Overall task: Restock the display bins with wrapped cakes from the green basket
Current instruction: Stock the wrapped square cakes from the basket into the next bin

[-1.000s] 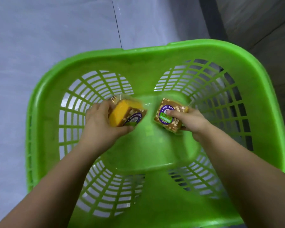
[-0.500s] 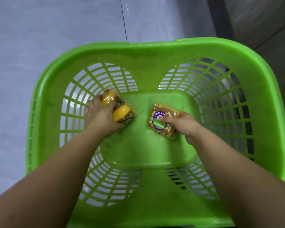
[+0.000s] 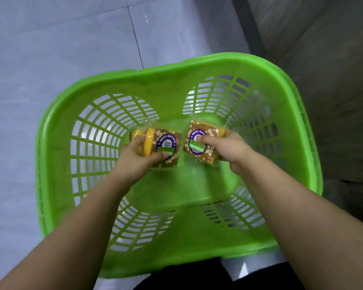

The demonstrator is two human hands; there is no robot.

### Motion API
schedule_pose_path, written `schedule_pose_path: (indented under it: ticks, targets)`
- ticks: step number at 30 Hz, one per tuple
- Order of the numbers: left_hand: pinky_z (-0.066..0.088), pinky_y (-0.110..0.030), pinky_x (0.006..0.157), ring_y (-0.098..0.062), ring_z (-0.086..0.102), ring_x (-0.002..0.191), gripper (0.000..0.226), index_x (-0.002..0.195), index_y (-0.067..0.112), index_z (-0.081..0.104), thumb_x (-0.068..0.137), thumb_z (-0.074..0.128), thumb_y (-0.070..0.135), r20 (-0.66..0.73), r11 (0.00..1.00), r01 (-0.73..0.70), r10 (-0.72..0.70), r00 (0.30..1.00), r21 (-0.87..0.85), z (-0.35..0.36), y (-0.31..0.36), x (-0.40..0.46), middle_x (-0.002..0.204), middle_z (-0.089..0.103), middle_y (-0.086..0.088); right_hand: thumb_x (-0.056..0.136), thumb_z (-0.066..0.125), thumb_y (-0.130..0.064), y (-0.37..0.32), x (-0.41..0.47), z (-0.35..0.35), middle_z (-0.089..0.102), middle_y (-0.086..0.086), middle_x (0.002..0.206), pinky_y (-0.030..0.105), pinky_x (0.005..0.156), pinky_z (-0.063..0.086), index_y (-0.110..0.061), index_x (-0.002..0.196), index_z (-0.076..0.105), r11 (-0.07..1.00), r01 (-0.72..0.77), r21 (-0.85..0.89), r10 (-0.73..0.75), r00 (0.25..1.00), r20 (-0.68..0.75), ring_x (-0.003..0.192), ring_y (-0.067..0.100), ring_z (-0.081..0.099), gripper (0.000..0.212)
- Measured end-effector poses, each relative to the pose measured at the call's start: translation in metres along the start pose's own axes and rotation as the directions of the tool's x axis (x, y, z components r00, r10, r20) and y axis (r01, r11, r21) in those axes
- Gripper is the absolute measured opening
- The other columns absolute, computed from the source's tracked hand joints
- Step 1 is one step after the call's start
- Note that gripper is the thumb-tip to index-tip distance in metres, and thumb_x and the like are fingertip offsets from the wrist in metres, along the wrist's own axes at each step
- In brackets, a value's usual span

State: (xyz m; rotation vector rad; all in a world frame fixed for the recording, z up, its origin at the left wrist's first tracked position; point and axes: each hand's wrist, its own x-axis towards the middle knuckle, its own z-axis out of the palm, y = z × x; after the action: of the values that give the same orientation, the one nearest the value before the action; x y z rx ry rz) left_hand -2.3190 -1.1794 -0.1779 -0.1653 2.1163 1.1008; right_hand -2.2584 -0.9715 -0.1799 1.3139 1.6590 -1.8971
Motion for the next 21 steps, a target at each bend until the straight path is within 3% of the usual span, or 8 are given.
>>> schedule_pose_path:
  ticks: [3,7,12,14,18,21]
  targets:
    - [0.05,-0.029,0.082,-0.006,0.069,0.087,0.047,0.108,0.028,0.06,0.065,0.079,0.026,0.007,0.954,-0.056,0.061,0.998,-0.294,-0.004,0.033,-0.057,0.095,0.074,0.009,0.074,0.074,-0.016,-0.027,-0.06,-0.011,0.072,-0.001,0.082,0.015,0.047,0.047,-0.019,0.089,0.067,0.989,0.016,0.148,-0.017,1.0,0.005,0.059,0.008,0.067,0.016]
    - [0.044,-0.044,0.098,-0.028,0.061,0.11,0.053,0.118,0.028,0.055,0.067,0.071,0.033,0.004,0.86,-0.11,0.13,0.992,-0.499,-0.027,0.113,-0.154,0.115,0.068,-0.003,0.08,0.069,-0.015,-0.08,-0.178,-0.037,0.074,0.002,0.093,0.021,0.062,0.055,-0.018,0.096,0.067,0.95,0.103,0.296,-0.097,0.995,-0.035,0.076,0.012,0.069,0.017]
    - [0.037,-0.052,0.105,-0.032,0.057,0.117,0.067,0.131,0.02,0.049,0.07,0.068,0.042,0.123,0.871,-0.175,0.258,0.958,-0.46,-0.067,0.231,-0.297,0.125,0.062,-0.011,0.079,0.07,-0.013,-0.162,-0.364,-0.088,0.072,0.005,0.102,0.024,0.065,0.056,-0.014,0.115,0.056,0.898,0.28,0.339,-0.225,0.955,-0.192,0.088,0.014,0.07,0.039]
    - [0.037,-0.052,0.104,-0.03,0.057,0.117,0.064,0.127,0.024,0.052,0.069,0.068,0.045,0.167,0.875,-0.197,0.296,0.94,-0.441,-0.076,0.275,-0.352,0.124,0.063,-0.009,0.076,0.073,-0.014,-0.189,-0.439,-0.112,0.071,0.006,0.104,0.03,0.075,0.057,-0.014,0.115,0.054,0.885,0.366,0.288,-0.294,0.918,-0.265,0.093,0.017,0.069,0.043]
    - [0.045,-0.038,0.093,-0.017,0.064,0.105,0.043,0.103,0.041,0.065,0.061,0.07,0.051,0.251,0.871,-0.222,0.356,0.9,-0.438,-0.072,0.348,-0.448,0.11,0.07,0.003,0.074,0.075,-0.026,-0.224,-0.562,-0.162,0.07,0.001,0.103,0.027,0.079,0.054,-0.016,0.113,0.053,0.844,0.51,0.167,-0.414,0.816,-0.403,0.09,0.009,0.066,0.045]
    - [0.046,-0.038,0.093,-0.016,0.065,0.104,0.056,0.105,0.038,0.065,0.053,0.077,0.056,0.362,0.874,-0.196,0.375,0.853,-0.446,-0.053,0.387,-0.494,0.11,0.07,0.004,0.078,0.065,-0.028,-0.228,-0.62,-0.198,0.068,0.001,0.11,0.034,0.087,0.052,-0.024,0.113,0.053,0.787,0.58,0.211,-0.425,0.757,-0.496,0.099,0.015,0.065,0.038]
